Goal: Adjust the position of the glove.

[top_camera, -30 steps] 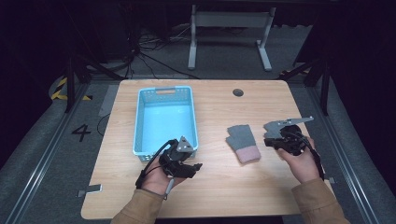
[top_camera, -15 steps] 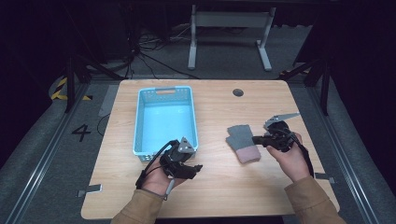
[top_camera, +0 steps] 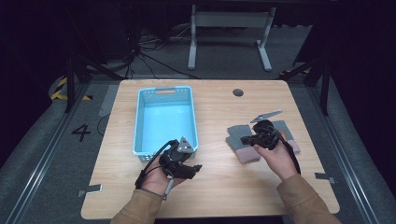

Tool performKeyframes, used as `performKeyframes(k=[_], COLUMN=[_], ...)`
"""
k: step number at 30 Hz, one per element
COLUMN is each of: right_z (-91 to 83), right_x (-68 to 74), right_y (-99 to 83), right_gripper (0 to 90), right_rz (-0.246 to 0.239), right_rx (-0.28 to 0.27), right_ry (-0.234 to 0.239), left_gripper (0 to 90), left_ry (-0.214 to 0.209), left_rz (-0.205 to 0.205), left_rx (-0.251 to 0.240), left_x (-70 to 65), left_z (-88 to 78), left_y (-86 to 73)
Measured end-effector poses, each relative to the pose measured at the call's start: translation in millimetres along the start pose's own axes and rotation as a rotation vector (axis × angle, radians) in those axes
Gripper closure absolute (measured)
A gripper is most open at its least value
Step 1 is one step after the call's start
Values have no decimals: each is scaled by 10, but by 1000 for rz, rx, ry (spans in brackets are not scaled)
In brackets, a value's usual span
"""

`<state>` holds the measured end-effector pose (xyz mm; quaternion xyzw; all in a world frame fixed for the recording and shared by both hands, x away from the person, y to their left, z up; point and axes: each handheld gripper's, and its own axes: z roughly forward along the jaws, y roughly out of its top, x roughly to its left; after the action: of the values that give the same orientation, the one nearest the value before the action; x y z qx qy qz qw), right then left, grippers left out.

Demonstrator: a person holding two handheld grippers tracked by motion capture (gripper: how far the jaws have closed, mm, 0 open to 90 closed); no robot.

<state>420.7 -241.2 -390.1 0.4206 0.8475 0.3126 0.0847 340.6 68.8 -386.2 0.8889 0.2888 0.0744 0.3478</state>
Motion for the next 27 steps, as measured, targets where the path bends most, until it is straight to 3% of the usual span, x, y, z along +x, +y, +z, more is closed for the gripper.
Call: performKeyframes(k=[15, 27], right_z=[474, 598], right_x=[41, 41], right_y=[62, 72], right_gripper=[898, 898], right_rz=[-35, -49], right_rx=[68, 65], right_ry=[-33, -57], left_gripper=[433, 429], left_ry=[-2, 3], left_rz=[3, -4], left_rx=[24, 38], left_x=[9, 8], left_z=[43, 77], left_y=[-19, -59])
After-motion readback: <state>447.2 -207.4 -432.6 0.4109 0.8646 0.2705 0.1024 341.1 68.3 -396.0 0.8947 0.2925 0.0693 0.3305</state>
